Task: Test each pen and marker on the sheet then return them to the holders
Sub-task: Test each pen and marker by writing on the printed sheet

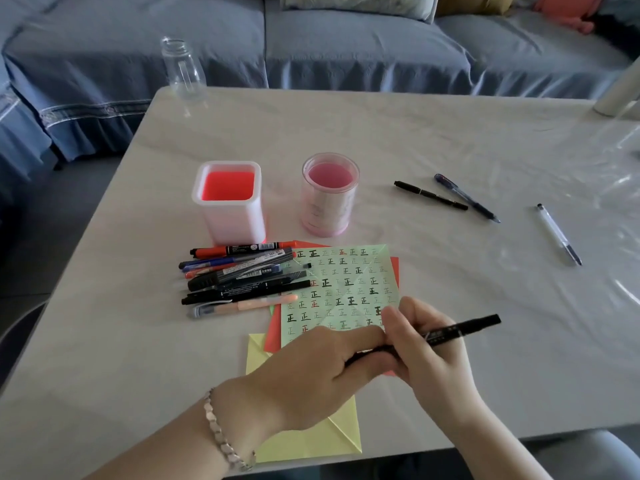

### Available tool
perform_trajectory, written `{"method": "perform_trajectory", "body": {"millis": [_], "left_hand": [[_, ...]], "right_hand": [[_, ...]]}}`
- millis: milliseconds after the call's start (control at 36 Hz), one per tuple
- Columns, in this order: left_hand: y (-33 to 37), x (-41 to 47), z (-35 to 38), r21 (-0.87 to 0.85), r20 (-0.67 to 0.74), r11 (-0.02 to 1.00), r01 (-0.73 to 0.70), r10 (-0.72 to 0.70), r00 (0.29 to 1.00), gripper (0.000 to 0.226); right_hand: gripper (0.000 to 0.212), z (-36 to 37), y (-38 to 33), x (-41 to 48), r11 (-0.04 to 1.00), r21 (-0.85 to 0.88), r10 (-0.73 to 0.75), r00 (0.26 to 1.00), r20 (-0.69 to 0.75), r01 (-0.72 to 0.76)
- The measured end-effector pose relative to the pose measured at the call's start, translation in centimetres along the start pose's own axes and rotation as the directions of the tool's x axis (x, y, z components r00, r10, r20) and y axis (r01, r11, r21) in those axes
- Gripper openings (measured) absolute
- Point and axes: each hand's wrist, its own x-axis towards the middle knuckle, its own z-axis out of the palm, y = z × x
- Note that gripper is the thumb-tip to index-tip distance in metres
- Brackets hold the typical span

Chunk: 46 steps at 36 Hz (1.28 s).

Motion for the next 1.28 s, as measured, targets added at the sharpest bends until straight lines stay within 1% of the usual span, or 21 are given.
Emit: {"method": "perform_trajectory", "body": {"millis": [56, 111, 139, 194, 222, 278, 306, 361, 389, 444, 500, 556, 583, 639, 694, 778, 917, 972, 1056, 1167, 1278], "left_hand": [[0.0, 0.0, -0.2, 0.011, 0.043, 0.999, 0.051, -0.051, 0.998, 0.027], [-0.4, -0.2, -0.3, 0.104, 0.032, 0.992, 0.078, -0.082, 0.996, 0.028], [-0.9, -0.4, -0.4, 0.175, -0.015, 0.978, 0.115, -0.114, 0.993, 0.026], [-2.3, -0.8, -0.5, 0.285, -0.19, 0.929, 0.237, -0.188, 0.964, 0.017], [-3.1, -1.1, -0.6, 0.318, -0.279, 0.9, 0.299, -0.212, 0.936, 0.011], [-4.7, -1.7, -0.7, 0.406, -0.354, 0.847, 0.343, -0.2, 0.914, 0.007], [-5.7, -2.1, -0.7, 0.464, -0.352, 0.822, 0.331, -0.172, 0.92, 0.014], [-7.5, -3.0, -0.5, 0.56, -0.357, 0.767, 0.314, -0.119, 0.927, 0.041], [-8.2, -3.3, -0.3, 0.602, -0.373, 0.733, 0.316, -0.092, 0.923, 0.05], [-8.5, -3.7, 0.0, 0.662, -0.419, 0.667, 0.343, -0.05, 0.906, 0.056], [-8.4, -3.7, 0.5, 0.679, -0.452, 0.64, 0.36, -0.023, 0.892, 0.057], [-7.9, -3.5, 1.0, 0.684, -0.419, 0.662, 0.306, 0.013, 0.908, 0.053], [-7.6, -3.4, 1.3, 0.687, -0.37, 0.685, 0.243, 0.042, 0.928, 0.048], [-7.1, -3.2, 1.8, 0.698, -0.221, 0.711, 0.081, 0.107, 0.969, 0.034], [-7.0, -3.1, 2.3, 0.713, -0.072, 0.701, -0.032, 0.118, 0.99, 0.032], [-7.2, -3.1, 2.9, 0.715, 0.028, 0.696, -0.067, 0.066, 0.997, 0.033], [-7.6, -3.2, 3.2, 0.665, 0.036, 0.745, -0.051, 0.037, 0.999, 0.034], [-7.5, -3.1, 3.2, 0.66, 0.018, 0.75, -0.033, 0.028, 0.999, 0.036], [-7.7, -3.0, 3.1, 0.585, 0.0, 0.811, -0.031, 0.038, 0.999, 0.036], [-8.0, -3.0, 3.1, 0.563, -0.014, 0.825, -0.039, 0.057, 0.998, 0.037], [-8.1, -2.9, 3.2, 0.559, -0.014, 0.828, -0.04, 0.058, 0.998, 0.036]], "right_hand": [[0.036, -0.1, 0.4, -0.1, 0.999, 0.035, 0.024, 1.0, -0.008, -0.024], [0.038, -0.3, 0.7, 0.0, 0.999, 0.042, 0.022, 0.995, -0.098, -0.018], [0.037, -0.5, 0.8, 0.1, 0.999, 0.034, 0.003, 0.987, -0.162, 0.002], [0.034, -1.3, 1.1, 0.5, 1.0, 0.002, -0.024, 0.964, -0.266, 0.025], [0.033, -1.8, 1.2, 0.6, 0.999, -0.032, -0.027, 0.955, -0.295, 0.018], [0.026, -2.6, 1.7, 0.8, 0.995, -0.096, -0.017, 0.949, -0.316, -0.014], [0.024, -3.0, 2.0, 0.9, 0.994, -0.104, -0.006, 0.951, -0.31, -0.027], [0.023, -3.4, 2.6, 0.9, 0.996, -0.086, 0.013, 0.963, -0.268, -0.038], [0.023, -3.5, 2.9, 0.9, 0.996, -0.07, 0.029, 0.967, -0.252, -0.048], [0.027, -3.5, 3.3, 0.9, 0.995, -0.051, 0.067, 0.969, -0.237, -0.082], [0.022, -3.4, 3.6, 0.9, 0.993, -0.063, 0.084, 0.965, -0.249, -0.103], [0.019, -3.2, 3.8, 1.0, 0.989, -0.1, 0.076, 0.957, -0.279, -0.107], [0.019, -3.1, 3.8, 1.0, 0.988, -0.119, 0.058, 0.953, -0.297, -0.097], [0.019, -2.8, 3.9, 1.0, 0.989, -0.134, 0.022, 0.944, -0.328, -0.07], [0.023, -2.4, 3.9, 1.0, 0.991, -0.123, 0.007, 0.933, -0.359, -0.055], [0.035, -1.8, 4.3, 1.0, 0.987, -0.158, -0.027, 0.914, -0.404, -0.04], [0.048, -1.1, 6.1, 1.2, 0.959, -0.282, -0.123, 0.887, -0.446, -0.009], [0.045, -0.8, 6.9, 1.3, 0.953, -0.302, -0.112, 0.885, -0.453, -0.034], [0.039, -0.4, 7.6, 1.3, 0.956, -0.283, -0.071, 0.88, -0.469, -0.074], [0.046, -0.4, 8.2, 1.3, 0.92, -0.391, -0.193, 0.867, -0.459, -0.002], [0.041, -0.3, 8.4, 1.4, 0.907, -0.422, -0.22, 0.867, -0.448, 0.012]]}}
